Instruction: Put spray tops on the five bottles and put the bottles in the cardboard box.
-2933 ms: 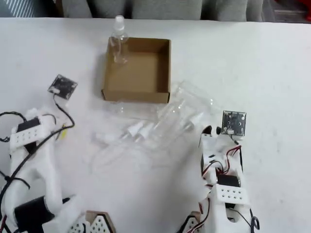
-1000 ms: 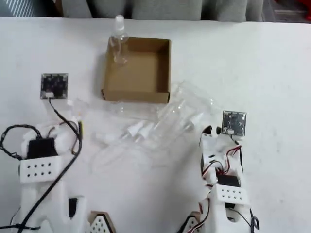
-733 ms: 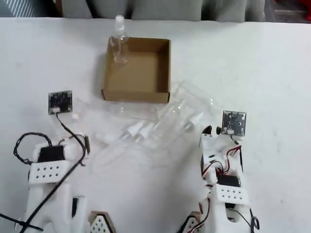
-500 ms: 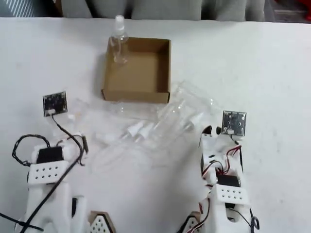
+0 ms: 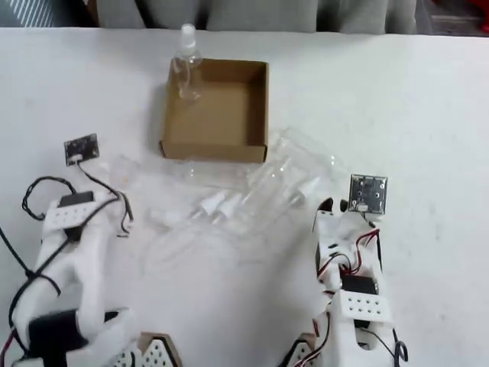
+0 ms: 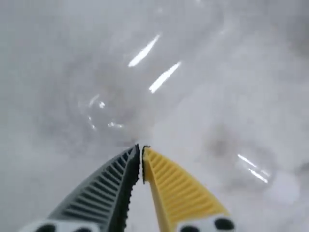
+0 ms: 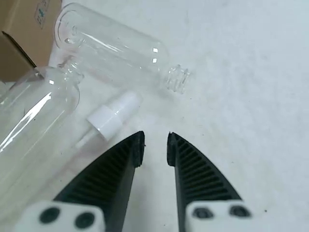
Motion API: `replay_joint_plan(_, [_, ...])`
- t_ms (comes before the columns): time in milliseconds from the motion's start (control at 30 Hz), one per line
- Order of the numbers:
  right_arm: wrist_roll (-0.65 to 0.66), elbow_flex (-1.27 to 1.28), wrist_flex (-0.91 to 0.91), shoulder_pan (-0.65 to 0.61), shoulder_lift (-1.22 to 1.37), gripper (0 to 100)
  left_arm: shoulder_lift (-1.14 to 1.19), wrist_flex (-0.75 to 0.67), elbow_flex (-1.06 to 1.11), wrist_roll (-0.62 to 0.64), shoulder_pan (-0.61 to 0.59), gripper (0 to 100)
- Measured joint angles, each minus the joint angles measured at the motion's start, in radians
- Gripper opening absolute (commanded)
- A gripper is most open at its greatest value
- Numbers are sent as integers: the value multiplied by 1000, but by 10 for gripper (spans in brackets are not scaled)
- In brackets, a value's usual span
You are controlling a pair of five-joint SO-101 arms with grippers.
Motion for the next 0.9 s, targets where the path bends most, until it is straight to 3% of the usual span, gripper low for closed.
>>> replay_joint_plan(233, [0, 0, 0, 0, 0, 63, 244, 5, -183, 31, -72, 24])
replay_joint_plan(733, [0, 0, 0, 0, 0, 63, 480, 29, -539, 31, -213, 24])
replay_joint_plan(900, [0, 0, 0, 0, 0, 63, 559, 29, -671, 107, -222, 24])
